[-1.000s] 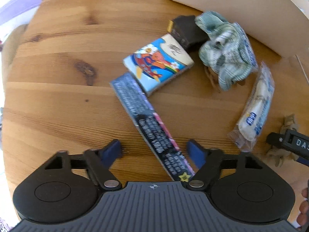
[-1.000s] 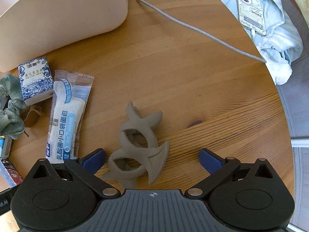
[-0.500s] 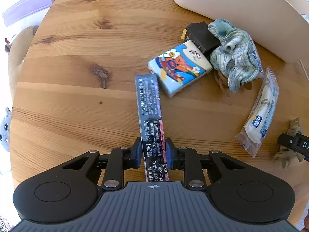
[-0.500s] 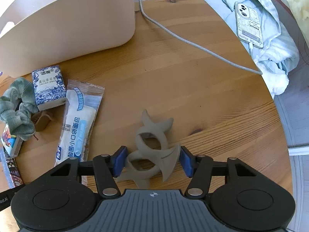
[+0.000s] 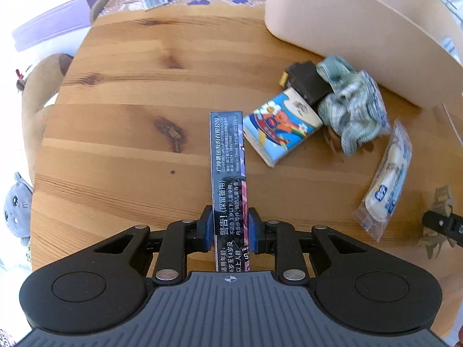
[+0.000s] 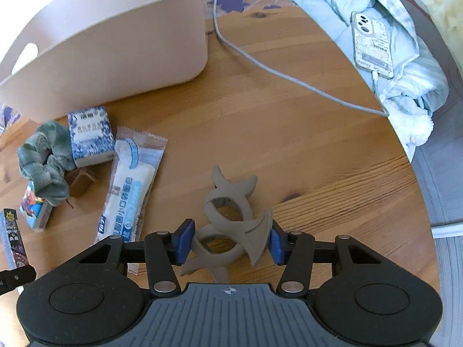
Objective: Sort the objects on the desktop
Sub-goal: 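Grasp the long dark box with the left tool while the right tool grasps the grey clip, then lift both items into the beige basket and open both tools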
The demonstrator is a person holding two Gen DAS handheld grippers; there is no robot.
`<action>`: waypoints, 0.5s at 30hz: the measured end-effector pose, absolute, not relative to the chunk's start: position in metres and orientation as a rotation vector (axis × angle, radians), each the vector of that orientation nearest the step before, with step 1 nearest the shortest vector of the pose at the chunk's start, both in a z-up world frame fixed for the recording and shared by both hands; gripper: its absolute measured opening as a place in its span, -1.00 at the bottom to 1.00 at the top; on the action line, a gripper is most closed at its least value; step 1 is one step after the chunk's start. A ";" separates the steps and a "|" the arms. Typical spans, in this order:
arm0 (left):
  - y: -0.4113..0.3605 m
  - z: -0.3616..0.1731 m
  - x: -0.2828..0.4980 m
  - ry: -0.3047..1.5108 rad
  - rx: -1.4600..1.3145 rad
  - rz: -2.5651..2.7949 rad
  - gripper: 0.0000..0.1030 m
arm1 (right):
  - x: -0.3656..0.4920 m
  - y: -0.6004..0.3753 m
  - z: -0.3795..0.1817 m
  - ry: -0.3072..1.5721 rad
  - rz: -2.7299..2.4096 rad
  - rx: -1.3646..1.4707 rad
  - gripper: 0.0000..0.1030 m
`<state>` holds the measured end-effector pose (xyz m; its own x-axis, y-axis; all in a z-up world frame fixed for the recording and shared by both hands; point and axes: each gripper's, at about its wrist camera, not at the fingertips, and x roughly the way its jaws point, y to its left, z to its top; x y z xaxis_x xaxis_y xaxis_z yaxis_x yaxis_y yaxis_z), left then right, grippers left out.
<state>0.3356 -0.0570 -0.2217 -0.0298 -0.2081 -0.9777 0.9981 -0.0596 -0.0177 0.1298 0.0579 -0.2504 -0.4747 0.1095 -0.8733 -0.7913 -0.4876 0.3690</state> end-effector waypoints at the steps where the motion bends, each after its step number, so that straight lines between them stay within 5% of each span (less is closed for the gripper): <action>1: -0.057 -0.221 0.338 1.046 1.072 -1.354 -0.54 | 0.131 0.058 -0.248 1.082 2.010 -1.096 -0.04; 15: -0.075 -0.189 0.368 1.081 0.934 -1.325 -0.54 | 0.151 0.064 -0.200 1.072 2.093 -0.939 -0.04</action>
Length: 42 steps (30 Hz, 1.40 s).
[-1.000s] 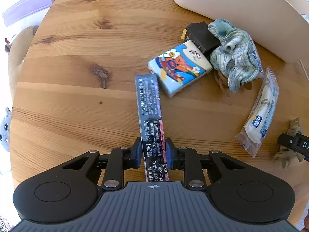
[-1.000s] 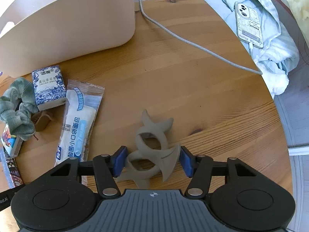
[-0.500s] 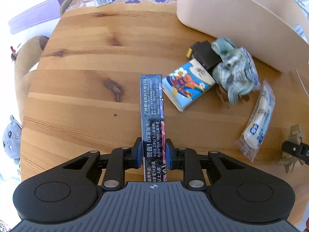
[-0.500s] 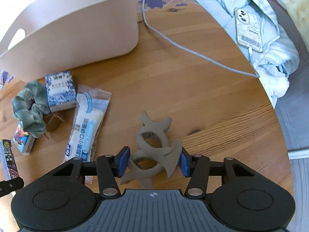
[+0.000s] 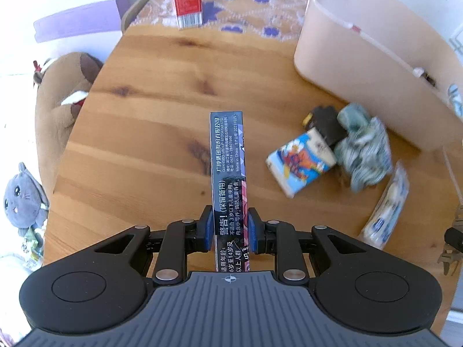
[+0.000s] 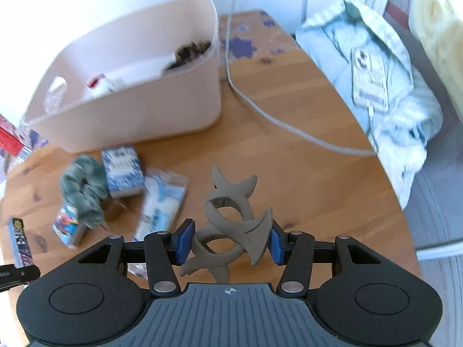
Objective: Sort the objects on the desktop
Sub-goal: 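Lift both items into the beige basket and open both tools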
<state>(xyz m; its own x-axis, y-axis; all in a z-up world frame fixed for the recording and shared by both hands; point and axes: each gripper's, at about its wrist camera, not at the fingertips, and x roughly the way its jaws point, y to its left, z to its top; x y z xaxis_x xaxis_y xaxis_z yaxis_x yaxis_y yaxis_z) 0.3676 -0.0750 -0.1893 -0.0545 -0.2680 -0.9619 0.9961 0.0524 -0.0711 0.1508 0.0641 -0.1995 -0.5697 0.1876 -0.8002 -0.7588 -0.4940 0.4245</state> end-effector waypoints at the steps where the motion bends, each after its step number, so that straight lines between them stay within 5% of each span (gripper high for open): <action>1: -0.082 -0.192 0.369 1.081 0.918 -1.334 -0.54 | 0.151 0.064 -0.192 1.055 2.111 -0.920 -0.04; 27: -0.183 -0.074 0.306 0.849 0.630 -1.619 -0.54 | 0.133 0.126 -0.068 0.971 2.314 -0.502 -0.04; 42: -0.256 -0.120 0.242 0.771 0.835 -1.603 -0.55 | 0.073 0.169 -0.087 0.950 2.296 -0.608 -0.04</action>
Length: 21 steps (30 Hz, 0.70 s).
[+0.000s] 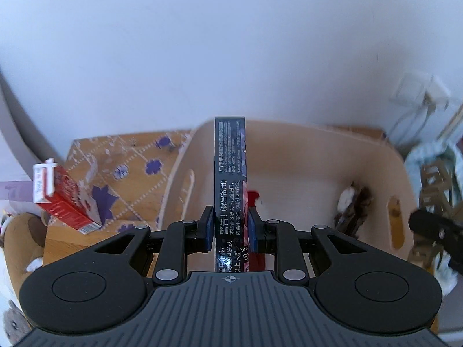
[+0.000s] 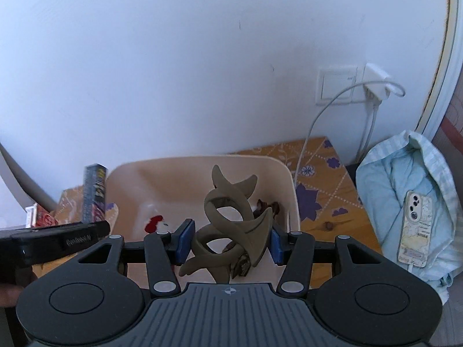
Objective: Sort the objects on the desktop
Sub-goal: 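Lift both items into the beige basket and open both tools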
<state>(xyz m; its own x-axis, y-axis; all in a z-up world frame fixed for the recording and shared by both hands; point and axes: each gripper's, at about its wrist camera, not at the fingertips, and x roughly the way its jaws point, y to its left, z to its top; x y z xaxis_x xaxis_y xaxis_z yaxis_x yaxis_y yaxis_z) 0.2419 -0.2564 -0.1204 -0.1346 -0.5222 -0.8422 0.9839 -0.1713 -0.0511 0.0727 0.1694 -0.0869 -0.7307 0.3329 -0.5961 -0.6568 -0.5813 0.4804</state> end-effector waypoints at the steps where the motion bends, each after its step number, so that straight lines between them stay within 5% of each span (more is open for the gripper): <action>1: -0.258 -0.125 0.239 0.776 0.850 -1.594 -0.55 | 0.068 0.172 -0.091 0.956 2.289 -0.628 -0.04; 16: -0.269 -0.163 0.212 0.729 0.972 -1.600 -0.55 | 0.010 0.192 -0.143 0.952 2.234 -0.845 -0.05; 19: -0.270 -0.165 0.216 0.761 0.981 -1.598 -0.45 | 0.008 0.189 -0.143 0.963 2.225 -0.869 0.26; 21: -0.269 -0.162 0.217 0.775 0.977 -1.592 -0.09 | 0.011 0.188 -0.141 0.976 2.240 -0.855 0.45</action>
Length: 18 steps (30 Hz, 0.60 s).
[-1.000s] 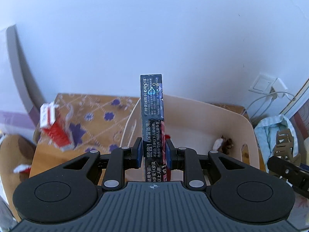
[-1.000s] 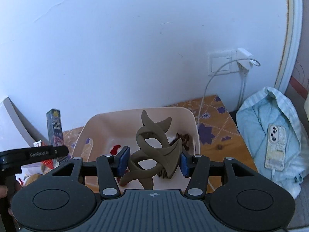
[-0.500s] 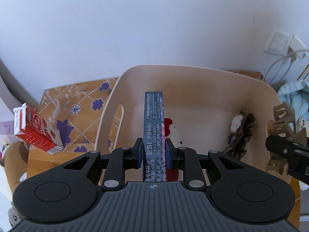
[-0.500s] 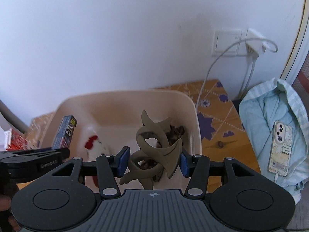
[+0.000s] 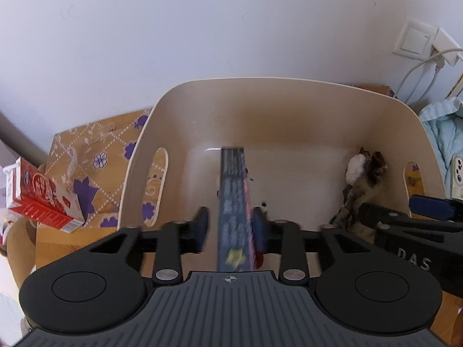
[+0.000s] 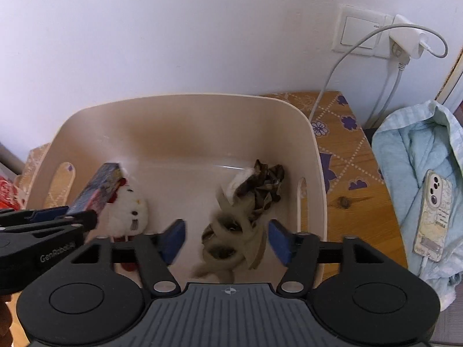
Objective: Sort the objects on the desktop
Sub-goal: 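Lift both items into the beige basket and open both tools, then move both tools back over the tissue pack and bread bun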
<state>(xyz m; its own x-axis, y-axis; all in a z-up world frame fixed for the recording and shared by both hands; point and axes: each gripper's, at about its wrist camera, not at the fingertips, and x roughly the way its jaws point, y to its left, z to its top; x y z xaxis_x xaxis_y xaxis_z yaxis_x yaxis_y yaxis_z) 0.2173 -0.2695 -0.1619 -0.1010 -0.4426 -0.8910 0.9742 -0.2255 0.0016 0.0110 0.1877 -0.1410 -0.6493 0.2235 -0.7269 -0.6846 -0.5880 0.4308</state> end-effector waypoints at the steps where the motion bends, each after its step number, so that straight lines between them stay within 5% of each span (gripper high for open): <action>1: -0.269 -0.160 0.220 0.778 0.967 -1.594 -0.03 | 0.013 0.187 -0.139 0.974 2.242 -0.851 0.50; 5: -0.266 -0.149 0.229 0.774 0.926 -1.609 0.21 | 0.022 0.185 -0.130 0.955 2.240 -0.818 0.72; 18: -0.229 -0.115 0.281 0.716 0.874 -1.714 0.38 | 0.078 0.155 -0.099 0.952 2.245 -0.658 1.00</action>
<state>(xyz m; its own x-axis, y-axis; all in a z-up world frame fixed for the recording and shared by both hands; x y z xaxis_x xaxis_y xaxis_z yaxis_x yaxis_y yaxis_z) 0.2813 -0.2291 -0.1153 -0.1987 -0.5226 -0.8291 0.9570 -0.2858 -0.0491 0.0778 0.1546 -0.0986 -0.6928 0.3355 -0.6384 -0.6920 -0.5582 0.4576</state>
